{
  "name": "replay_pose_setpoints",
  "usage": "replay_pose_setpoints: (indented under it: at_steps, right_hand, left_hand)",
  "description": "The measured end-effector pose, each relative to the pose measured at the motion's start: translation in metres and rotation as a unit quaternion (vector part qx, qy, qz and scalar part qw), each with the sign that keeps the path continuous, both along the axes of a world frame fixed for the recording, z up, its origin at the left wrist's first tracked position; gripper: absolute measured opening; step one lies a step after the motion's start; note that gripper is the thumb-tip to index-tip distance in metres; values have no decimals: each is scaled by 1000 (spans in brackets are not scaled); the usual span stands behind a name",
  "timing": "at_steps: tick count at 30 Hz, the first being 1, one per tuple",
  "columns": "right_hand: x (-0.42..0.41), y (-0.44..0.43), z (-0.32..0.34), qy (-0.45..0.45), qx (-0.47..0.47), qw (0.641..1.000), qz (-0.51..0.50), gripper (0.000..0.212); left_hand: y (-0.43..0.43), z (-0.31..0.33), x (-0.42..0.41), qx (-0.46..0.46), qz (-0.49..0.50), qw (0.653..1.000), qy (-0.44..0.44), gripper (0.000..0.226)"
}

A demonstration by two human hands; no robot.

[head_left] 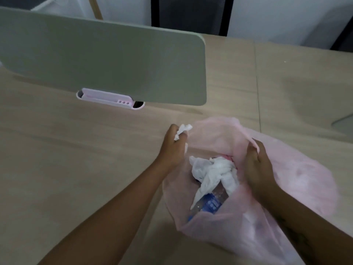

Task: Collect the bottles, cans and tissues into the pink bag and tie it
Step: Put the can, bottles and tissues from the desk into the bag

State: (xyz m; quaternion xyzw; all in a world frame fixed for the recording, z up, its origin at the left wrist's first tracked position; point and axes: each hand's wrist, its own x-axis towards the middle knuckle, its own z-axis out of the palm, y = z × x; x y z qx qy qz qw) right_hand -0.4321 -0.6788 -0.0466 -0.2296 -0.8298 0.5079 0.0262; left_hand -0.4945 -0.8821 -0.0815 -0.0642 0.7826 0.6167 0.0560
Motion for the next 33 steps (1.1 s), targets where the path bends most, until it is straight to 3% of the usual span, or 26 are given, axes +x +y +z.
replay_pose_setpoints:
  at_steps: [4, 8, 12, 14, 16, 18, 20, 22, 24, 26, 29, 33]
  right_hand:
    - [20, 14, 15, 16, -8, 1000, -19, 38]
    - [40, 28, 41, 57, -9, 998, -40, 38]
    - [58, 48, 69, 92, -14, 994, -63, 35]
    - [67, 58, 77, 104, -15, 992, -67, 35]
    - [74, 68, 81, 120, -12, 990, -75, 35]
    - [80, 74, 84, 131, -10, 988, -82, 35]
    - [85, 78, 85, 138, -8, 987, -85, 36]
    - [89, 82, 85, 141, 1, 987, -80, 35]
    - [92, 89, 91, 138, 40, 989, -47, 35]
    - [92, 102, 102, 145, 113, 983, -12, 34]
    - [87, 126, 127, 184, 209, 960, -27, 31]
    - [78, 139, 145, 157, 318, 932, 76, 24]
  left_hand:
    - [46, 37, 32, 58, -120, 979, -157, 39]
    - [65, 46, 39, -125, -226, 955, -143, 50]
    - [50, 64, 35, -30, -240, 949, -202, 62]
    - [36, 63, 33, -30, -233, 958, -164, 50]
    - [24, 57, 36, -142, -154, 977, -46, 31]
    - [15, 50, 47, -269, -46, 960, 62, 37]
    - [13, 43, 55, -316, 15, 946, 64, 52]
    - [16, 29, 59, -301, 11, 954, -10, 60]
    - [17, 26, 59, -268, -29, 962, -39, 29]
    - [17, 38, 58, -265, -23, 964, -16, 23]
    - [29, 90, 51, -175, 95, 979, 51, 29]
    - [53, 164, 64, -261, 70, 953, 138, 37]
